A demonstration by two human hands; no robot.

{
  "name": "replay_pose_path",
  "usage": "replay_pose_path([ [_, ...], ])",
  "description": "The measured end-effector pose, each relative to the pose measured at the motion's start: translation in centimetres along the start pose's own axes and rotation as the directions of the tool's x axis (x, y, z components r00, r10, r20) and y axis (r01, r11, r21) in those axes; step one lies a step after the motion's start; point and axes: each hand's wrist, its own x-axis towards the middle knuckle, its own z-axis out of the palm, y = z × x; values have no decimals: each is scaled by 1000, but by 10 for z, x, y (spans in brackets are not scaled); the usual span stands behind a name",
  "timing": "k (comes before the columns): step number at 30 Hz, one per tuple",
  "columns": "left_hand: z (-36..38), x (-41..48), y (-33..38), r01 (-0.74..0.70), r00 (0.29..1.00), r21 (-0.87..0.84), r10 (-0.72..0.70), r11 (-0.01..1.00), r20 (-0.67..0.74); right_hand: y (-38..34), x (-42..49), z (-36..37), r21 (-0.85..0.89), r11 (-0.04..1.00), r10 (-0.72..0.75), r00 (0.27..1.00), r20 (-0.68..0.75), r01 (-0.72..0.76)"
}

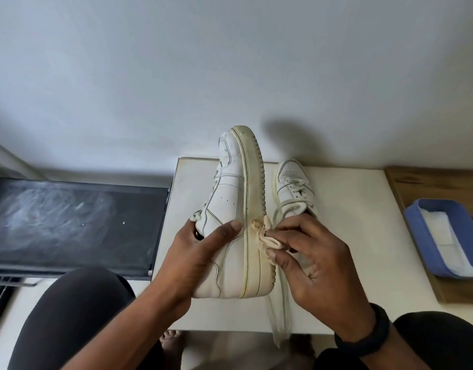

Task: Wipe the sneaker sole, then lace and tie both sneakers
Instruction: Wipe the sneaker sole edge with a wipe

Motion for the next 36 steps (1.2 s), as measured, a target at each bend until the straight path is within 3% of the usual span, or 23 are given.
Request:
replay_pose_path([
  [9, 1, 0, 0, 1, 999, 87, 3, 996, -45, -9, -7, 7, -201, 965, -155, 984, 92, 171],
  [16, 3, 0, -2, 2, 1000, 130, 1, 992, -23, -12, -5, 8, -147, 989, -11, 993, 117, 28],
  [23, 4, 2, -5, -3, 1000, 150, 6, 989, -23, -11, -4, 6, -169, 982, -62, 993, 101, 79],
  [31, 4, 2, -2, -7, 1000, 103, 8, 995, -10, -5, -6, 2, -274, 960, 67, 998, 12, -61],
  [36, 5, 1, -1, -17, 1000, 103, 16, 994, 11, -6, 4, 5, -272, 960, 44, 996, -79, -64],
])
